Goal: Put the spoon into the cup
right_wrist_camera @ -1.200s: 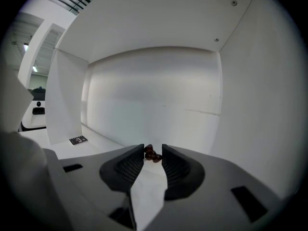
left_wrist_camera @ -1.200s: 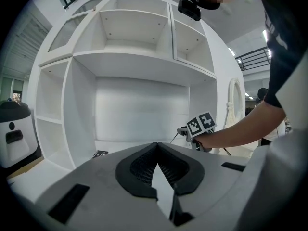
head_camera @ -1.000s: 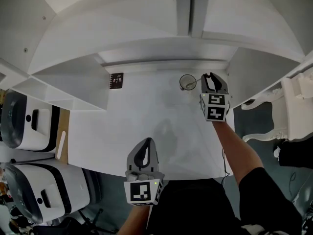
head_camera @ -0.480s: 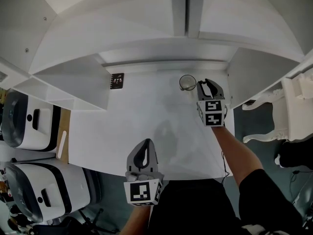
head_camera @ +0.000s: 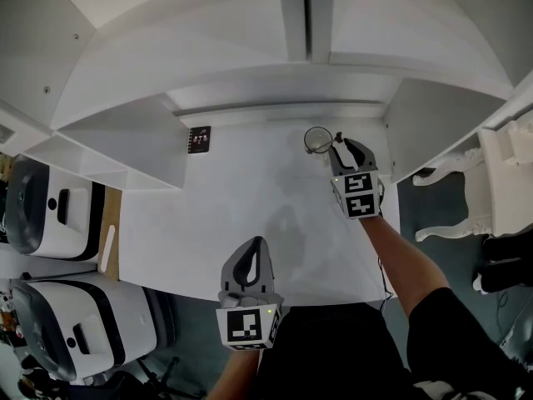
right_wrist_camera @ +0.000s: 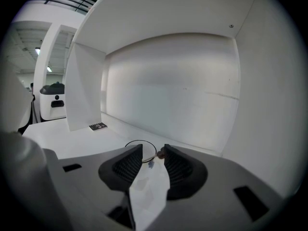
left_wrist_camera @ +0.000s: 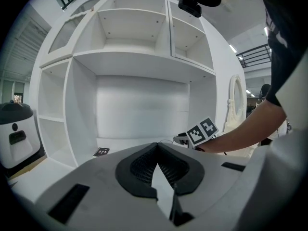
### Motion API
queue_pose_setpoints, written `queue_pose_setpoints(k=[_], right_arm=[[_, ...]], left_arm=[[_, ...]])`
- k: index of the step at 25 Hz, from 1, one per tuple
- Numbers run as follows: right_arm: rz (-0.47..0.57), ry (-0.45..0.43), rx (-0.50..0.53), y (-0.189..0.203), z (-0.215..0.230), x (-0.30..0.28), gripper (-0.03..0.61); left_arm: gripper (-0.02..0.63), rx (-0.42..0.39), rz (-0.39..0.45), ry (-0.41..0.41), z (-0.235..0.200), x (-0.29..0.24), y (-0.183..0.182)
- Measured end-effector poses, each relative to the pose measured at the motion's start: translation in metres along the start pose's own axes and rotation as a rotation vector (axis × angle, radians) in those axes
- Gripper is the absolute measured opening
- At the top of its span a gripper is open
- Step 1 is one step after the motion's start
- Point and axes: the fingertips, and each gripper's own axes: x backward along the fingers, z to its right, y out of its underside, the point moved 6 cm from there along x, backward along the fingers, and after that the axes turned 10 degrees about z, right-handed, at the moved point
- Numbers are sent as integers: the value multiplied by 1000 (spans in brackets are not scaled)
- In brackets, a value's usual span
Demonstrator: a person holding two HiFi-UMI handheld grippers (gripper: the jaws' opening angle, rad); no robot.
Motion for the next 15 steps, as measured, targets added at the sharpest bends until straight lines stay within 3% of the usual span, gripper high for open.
queue_pose_setpoints(k=[15], right_arm=[[-5, 2, -10, 3, -2, 15, 188]], left_arm=[[8, 7, 6, 0, 4, 11, -1]])
